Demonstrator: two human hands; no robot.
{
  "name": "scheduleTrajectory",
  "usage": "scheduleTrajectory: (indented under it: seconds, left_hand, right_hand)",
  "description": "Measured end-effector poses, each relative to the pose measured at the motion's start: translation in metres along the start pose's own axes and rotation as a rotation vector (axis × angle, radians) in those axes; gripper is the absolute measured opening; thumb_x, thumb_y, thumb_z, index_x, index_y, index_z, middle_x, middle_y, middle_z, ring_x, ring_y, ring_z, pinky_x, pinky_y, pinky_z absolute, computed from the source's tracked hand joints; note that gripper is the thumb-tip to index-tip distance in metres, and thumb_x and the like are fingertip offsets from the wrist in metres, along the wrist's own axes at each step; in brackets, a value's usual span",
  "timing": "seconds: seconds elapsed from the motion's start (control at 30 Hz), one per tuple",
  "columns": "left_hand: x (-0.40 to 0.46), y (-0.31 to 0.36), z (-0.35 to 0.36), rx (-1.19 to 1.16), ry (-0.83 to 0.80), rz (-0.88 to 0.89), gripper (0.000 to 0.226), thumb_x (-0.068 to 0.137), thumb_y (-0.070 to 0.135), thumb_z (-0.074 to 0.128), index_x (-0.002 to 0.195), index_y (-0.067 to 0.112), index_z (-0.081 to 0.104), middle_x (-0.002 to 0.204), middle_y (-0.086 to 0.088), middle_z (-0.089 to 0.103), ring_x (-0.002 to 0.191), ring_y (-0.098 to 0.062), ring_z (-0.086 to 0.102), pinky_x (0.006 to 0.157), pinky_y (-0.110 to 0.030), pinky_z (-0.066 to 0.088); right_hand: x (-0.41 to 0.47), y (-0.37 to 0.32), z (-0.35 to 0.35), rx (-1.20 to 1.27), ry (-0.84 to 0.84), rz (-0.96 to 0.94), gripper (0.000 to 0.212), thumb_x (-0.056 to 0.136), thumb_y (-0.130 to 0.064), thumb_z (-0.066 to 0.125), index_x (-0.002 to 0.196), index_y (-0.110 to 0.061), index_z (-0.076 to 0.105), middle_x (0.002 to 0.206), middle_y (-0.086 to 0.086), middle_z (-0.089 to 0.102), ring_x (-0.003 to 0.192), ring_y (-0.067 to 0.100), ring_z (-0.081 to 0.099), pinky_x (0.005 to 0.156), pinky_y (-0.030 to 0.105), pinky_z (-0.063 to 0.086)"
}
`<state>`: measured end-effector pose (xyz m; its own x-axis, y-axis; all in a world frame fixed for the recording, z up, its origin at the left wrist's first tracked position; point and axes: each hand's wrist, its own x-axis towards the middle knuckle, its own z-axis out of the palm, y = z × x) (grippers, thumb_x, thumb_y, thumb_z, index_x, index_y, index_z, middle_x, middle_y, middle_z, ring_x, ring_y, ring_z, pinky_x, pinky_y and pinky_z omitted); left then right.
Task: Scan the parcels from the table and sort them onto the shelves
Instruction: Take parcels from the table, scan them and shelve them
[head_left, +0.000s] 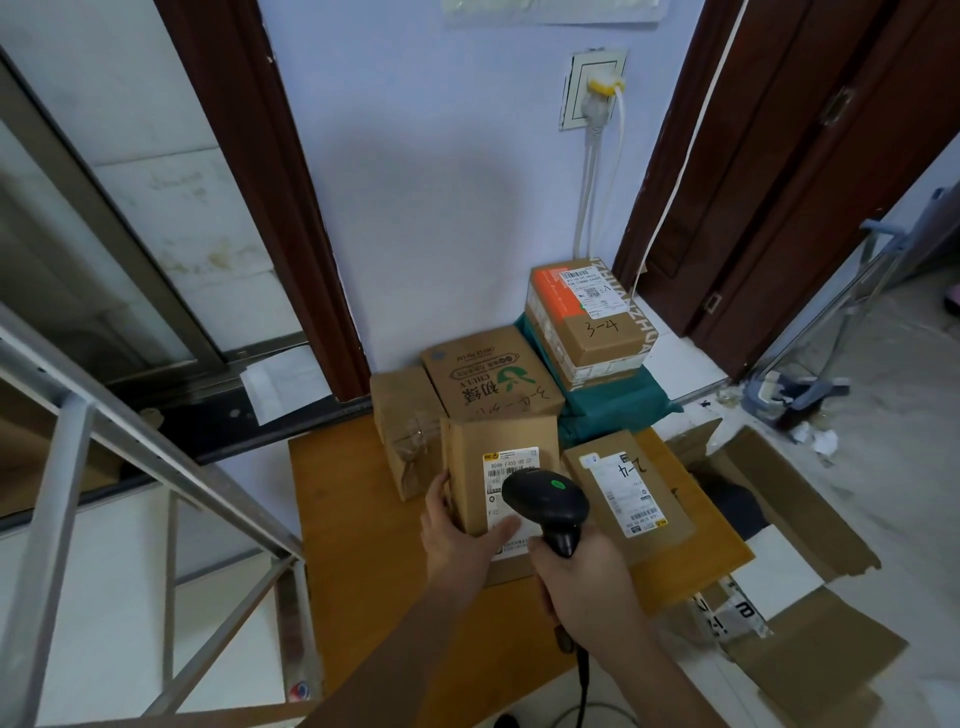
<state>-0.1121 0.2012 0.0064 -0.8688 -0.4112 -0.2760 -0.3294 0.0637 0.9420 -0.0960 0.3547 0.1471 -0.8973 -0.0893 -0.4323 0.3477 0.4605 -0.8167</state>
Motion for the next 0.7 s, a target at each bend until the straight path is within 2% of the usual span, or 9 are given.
scheduleTrajectory:
  seconds: [0.1, 0.37, 0.57, 0.7]
  left_hand:
    - [0.0, -0.002, -0.001, 0.012, 0.003, -0.003, 0.118, 0.042, 0.077, 0.093, 0.137, 0.074, 0.023, 0.147, 0.008, 0.041, 0.138, -0.024, 0.047, 0.106, -0.058, 0.053]
    - [-0.004, -0.005, -0.008, -0.027, -0.051, 0.005, 0.118, 0.049, 0.063, 0.098, 0.144, 0.063, 0.027, 0.147, 0.007, 0.042, 0.137, -0.024, 0.048, 0.104, -0.055, 0.056]
    - [-0.01, -0.006, -0.025, -0.017, -0.073, 0.012, 0.118, 0.05, 0.062, 0.099, 0.146, 0.061, 0.03, 0.143, 0.01, 0.048, 0.132, -0.021, 0.053, 0.098, -0.053, 0.06]
    - [-0.014, -0.013, -0.043, -0.018, -0.07, 0.002, 0.12, 0.046, 0.066, 0.1, 0.144, 0.063, 0.03, 0.142, 0.008, 0.053, 0.13, -0.021, 0.057, 0.097, -0.053, 0.06]
  right_hand:
    - [-0.002, -0.001, 0.002, 0.01, 0.02, 0.004, 0.016, 0.095, -0.017, 0.063, 0.085, -0.006, 0.058, 0.053, 0.0, 0.056, 0.04, 0.007, 0.054, 0.046, 0.02, 0.047]
    - [-0.023, -0.012, 0.011, 0.012, 0.094, 0.036, 0.01, 0.094, -0.018, 0.064, 0.087, -0.014, 0.058, 0.055, 0.001, 0.056, 0.041, 0.006, 0.056, 0.046, 0.021, 0.049]
    - [-0.049, -0.022, 0.019, -0.027, 0.124, 0.028, 0.008, 0.094, -0.019, 0.063, 0.089, -0.018, 0.058, 0.057, 0.003, 0.058, 0.046, 0.012, 0.06, 0.051, 0.032, 0.055]
    - [-0.072, -0.028, 0.024, -0.014, 0.117, 0.031, 0.004, 0.095, -0.019, 0.062, 0.096, -0.018, 0.058, 0.059, 0.003, 0.06, 0.046, 0.011, 0.061, 0.047, 0.024, 0.052]
